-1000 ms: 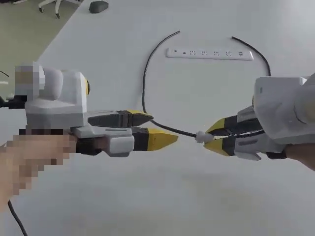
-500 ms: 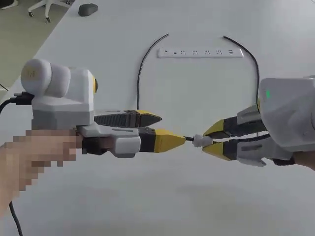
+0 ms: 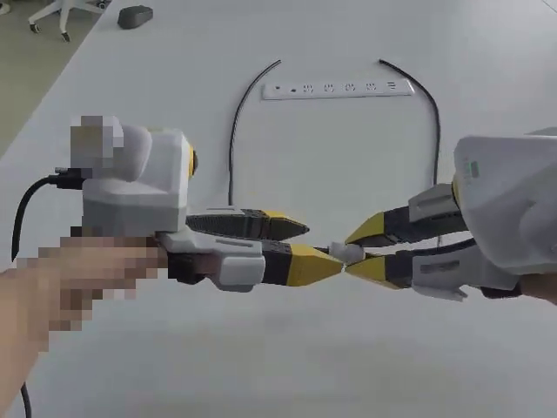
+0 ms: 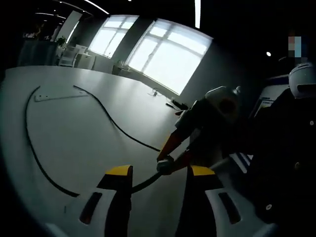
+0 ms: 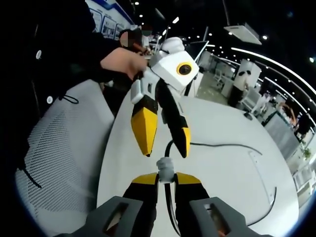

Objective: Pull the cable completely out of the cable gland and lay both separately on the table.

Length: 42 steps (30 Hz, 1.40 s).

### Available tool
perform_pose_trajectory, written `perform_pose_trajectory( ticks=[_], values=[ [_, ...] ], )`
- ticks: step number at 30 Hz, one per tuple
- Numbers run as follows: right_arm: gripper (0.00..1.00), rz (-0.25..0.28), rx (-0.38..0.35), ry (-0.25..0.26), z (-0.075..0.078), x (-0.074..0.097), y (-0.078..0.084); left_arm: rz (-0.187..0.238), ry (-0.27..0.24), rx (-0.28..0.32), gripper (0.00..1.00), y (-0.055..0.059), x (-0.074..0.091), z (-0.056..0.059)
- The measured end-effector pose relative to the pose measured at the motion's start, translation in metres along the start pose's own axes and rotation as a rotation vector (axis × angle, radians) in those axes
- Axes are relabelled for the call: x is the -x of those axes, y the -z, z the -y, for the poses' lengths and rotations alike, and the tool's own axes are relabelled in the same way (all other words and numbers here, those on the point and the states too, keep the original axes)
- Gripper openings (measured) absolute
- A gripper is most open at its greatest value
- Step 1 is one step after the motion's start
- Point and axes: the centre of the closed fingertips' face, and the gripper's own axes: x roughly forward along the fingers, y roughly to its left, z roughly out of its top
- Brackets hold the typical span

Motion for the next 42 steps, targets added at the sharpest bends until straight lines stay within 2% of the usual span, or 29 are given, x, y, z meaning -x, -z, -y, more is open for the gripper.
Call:
perform_pose_trajectory(
  ticks=[2,8,11,12,14,19,31,37,42],
  values=[
    [0.07,0.001,0.005,0.001,-0.001,0.0,-0.001,0.004,0.0,0.002,0.4,0.0,0.0,-0.001],
    [0.07,0.01,0.01,0.002,-0.002,0.002,-0.002,0.011,0.015,0.015,0.4,-0.001,-0.001,0.001],
    [0.07,0.023,0.022,-0.002,-0.004,0.003,-0.004,0.012,0.059,0.01,0.39,0.0,-0.002,0.009],
    [0.07,0.028,0.03,0.0,-0.005,0.003,-0.006,0.019,0.075,-0.015,0.37,-0.001,-0.003,0.011],
    [0.07,0.031,0.036,0.001,-0.005,0.003,-0.007,0.016,0.076,0.02,0.37,0.001,-0.005,0.009],
    [0.07,0.03,0.035,-0.001,-0.006,0.004,-0.007,0.018,0.082,0.033,0.34,0.003,-0.006,0.008],
    [0.06,0.043,0.034,-0.022,-0.009,0.004,-0.01,-0.006,0.125,0.037,0.26,0.009,-0.01,0.012],
    [0.06,0.051,0.031,-0.026,-0.008,0.004,-0.009,0.008,0.163,0.047,0.21,0.007,-0.011,0.017],
    [0.06,0.052,0.028,-0.029,-0.008,0.005,-0.007,0.011,0.174,0.048,0.19,0.008,-0.012,0.018]
  ],
)
